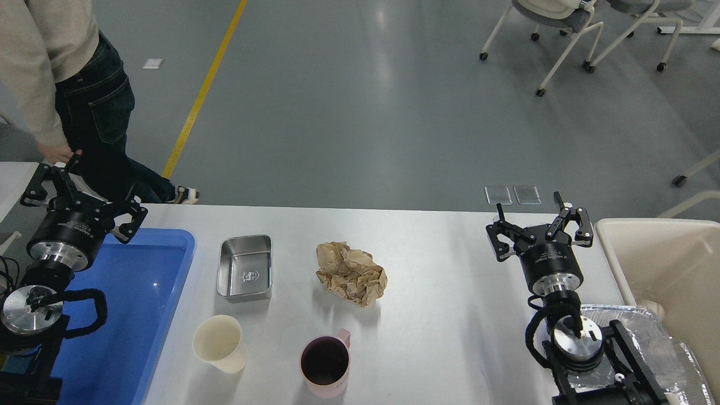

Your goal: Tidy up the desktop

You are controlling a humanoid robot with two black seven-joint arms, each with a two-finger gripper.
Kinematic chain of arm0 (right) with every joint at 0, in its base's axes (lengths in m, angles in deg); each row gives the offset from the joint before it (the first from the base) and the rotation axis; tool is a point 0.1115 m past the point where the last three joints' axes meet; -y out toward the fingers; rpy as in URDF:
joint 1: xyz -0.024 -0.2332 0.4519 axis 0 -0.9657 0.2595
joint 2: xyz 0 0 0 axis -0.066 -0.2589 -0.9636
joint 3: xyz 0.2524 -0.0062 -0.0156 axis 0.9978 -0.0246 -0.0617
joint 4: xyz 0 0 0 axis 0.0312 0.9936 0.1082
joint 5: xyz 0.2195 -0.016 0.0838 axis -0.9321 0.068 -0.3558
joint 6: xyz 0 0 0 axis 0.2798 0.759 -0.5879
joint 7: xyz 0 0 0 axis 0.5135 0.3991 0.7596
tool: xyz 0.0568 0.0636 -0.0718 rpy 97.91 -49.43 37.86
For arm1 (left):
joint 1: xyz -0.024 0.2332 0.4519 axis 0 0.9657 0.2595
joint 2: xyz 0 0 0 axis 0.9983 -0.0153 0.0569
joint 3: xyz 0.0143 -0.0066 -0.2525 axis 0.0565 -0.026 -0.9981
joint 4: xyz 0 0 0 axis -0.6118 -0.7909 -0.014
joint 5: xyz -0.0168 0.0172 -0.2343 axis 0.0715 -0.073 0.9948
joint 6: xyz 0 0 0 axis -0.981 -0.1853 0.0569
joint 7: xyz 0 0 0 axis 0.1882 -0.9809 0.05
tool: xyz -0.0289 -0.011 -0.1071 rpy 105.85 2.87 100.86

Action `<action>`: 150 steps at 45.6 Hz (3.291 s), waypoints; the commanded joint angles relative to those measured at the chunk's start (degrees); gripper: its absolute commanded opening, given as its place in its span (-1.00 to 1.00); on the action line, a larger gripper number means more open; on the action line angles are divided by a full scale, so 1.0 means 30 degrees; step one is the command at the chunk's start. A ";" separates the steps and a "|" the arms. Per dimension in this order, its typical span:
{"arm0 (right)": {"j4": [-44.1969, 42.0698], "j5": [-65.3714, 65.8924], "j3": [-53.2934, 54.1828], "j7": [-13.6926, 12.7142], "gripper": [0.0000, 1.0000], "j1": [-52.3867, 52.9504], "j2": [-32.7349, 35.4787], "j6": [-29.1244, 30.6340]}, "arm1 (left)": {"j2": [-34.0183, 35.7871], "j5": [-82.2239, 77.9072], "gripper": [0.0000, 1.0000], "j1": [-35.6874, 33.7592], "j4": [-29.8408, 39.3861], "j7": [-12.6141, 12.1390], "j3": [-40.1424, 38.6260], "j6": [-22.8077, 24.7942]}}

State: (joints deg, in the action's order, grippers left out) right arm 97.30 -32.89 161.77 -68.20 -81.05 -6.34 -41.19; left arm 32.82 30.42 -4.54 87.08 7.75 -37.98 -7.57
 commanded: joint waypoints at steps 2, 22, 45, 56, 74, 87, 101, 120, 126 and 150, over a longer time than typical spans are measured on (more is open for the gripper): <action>-0.0027 0.0003 -0.0034 0.0000 1.00 0.0006 0.0002 0.0000 | 0.0010 0.0058 0.94 0.0003 -0.0002 -0.0148 0.0060 -0.0001; -0.0028 0.0003 -0.0210 0.0000 1.00 -0.0023 0.0002 0.0000 | 0.1355 -0.0059 0.94 0.0003 -0.0675 -0.0444 -0.0730 0.1723; -0.0057 0.0003 -0.0240 0.0000 1.00 -0.0316 0.0002 0.0058 | 0.6421 -0.0352 0.95 -0.1431 -0.0647 -0.1028 0.6529 -0.2724; -0.0144 0.0062 -0.0795 -0.0029 1.00 -0.0170 0.0002 0.0059 | 1.2192 -0.3625 0.94 -0.2485 0.2248 -0.0764 1.2155 -0.2432; -0.0525 0.0121 -0.1705 -0.0029 1.00 0.0270 -0.0057 0.0059 | 1.7411 -1.0280 0.95 -0.2839 0.5739 -0.0999 1.7170 -0.1202; -0.0672 0.0150 -0.1734 -0.0029 1.00 0.0329 0.0002 0.0030 | 2.0809 -1.3445 0.95 -0.2780 0.6090 -0.0794 1.7932 -0.0734; -0.0936 0.0150 -0.1705 -0.0029 1.00 0.0387 0.0002 0.0059 | 2.3622 -1.6377 0.95 -0.2809 0.7672 0.0524 1.7932 0.0761; -0.0936 0.0150 -0.1705 -0.0029 1.00 0.0358 0.0031 0.0030 | 2.3242 -1.6465 0.95 -0.2780 0.7732 0.0466 1.7932 0.3339; -0.0936 0.0150 -0.1705 -0.0029 1.00 0.0387 0.0031 0.0059 | 2.3096 -1.6465 0.94 -0.2780 0.7732 0.0437 1.7932 0.3339; -0.0936 0.0150 -0.1705 -0.0029 1.00 0.0241 0.0090 0.0059 | 1.3844 -1.9712 0.94 -1.0774 0.3222 -0.1585 1.8867 0.9989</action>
State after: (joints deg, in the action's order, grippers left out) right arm 94.49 -32.43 156.62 -68.29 -80.14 -6.15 -41.01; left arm 83.42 -22.39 -30.64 101.73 4.64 16.60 18.20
